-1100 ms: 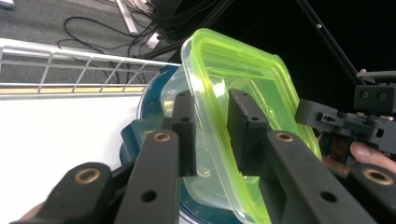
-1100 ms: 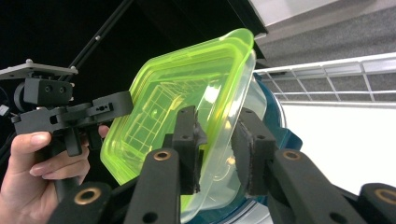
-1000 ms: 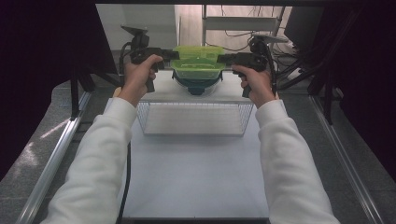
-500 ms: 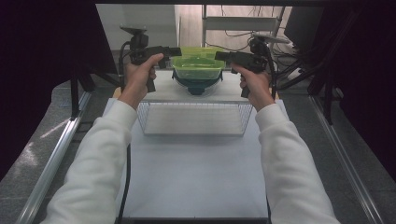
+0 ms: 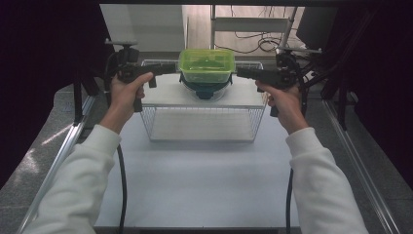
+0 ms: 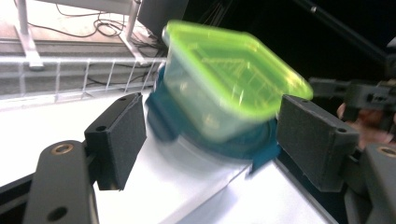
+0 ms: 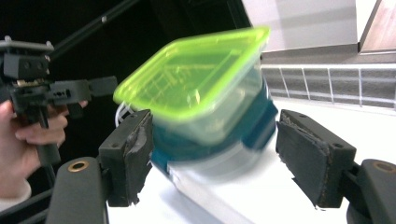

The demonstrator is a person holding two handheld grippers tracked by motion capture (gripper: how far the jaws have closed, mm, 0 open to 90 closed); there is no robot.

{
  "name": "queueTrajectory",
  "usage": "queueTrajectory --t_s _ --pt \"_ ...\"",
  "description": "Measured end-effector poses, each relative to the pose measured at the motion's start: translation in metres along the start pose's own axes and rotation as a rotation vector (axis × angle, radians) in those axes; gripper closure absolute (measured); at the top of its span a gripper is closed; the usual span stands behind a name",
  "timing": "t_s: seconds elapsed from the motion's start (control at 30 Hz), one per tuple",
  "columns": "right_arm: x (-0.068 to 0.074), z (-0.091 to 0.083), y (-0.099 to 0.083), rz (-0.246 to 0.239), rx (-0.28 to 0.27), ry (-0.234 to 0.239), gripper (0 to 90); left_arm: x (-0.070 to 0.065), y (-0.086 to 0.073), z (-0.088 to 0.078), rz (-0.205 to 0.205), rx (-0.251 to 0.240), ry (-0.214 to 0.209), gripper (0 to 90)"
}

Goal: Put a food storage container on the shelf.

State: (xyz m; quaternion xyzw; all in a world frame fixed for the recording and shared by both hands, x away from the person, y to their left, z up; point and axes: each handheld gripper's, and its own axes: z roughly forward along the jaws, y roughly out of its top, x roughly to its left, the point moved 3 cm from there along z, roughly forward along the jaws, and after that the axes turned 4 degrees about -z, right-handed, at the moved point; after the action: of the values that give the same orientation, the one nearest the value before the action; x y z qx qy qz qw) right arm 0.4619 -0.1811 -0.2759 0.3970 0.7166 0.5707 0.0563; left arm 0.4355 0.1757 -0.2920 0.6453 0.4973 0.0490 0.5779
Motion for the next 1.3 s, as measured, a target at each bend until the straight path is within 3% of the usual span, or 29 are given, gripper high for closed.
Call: queueTrajectory --t_s 0.17,0.33,0.47,0.73,0.9,1.13,1.23,1.3 --pt "0.007 -0.021 -0.021 -0.082 0.031 -0.008 27.4 -0.003 -0.034 -0.021 0.081 0.035 0.011 23.8" --pt "0.017 -0.042 -0.050 -0.166 0.069 -0.046 27.7 -0.008 -0.070 -0.035 0.116 0.061 -0.001 23.8" --pt "0.023 -0.053 -0.074 -0.203 0.083 -0.058 27.9 -0.012 -0.096 -0.042 0.128 0.085 -0.005 24.0" --pt "0.020 -0.070 -0.137 -0.189 0.127 -0.059 27.7 -0.012 -0.156 -0.047 0.161 0.152 0.020 24.0" --pt "0.016 -0.073 -0.169 -0.170 0.159 -0.063 27.5 -0.006 -0.186 -0.046 0.149 0.183 0.029 24.0" --pt "0.013 -0.069 -0.201 -0.175 0.205 -0.079 27.2 -0.001 -0.209 -0.042 0.139 0.219 0.049 23.9" --pt "0.012 -0.069 -0.203 -0.194 0.208 -0.087 27.0 0.001 -0.213 -0.040 0.143 0.233 0.060 23.9" --pt "0.013 -0.069 -0.204 -0.182 0.200 -0.078 26.7 0.001 -0.214 -0.040 0.152 0.233 0.071 23.9"
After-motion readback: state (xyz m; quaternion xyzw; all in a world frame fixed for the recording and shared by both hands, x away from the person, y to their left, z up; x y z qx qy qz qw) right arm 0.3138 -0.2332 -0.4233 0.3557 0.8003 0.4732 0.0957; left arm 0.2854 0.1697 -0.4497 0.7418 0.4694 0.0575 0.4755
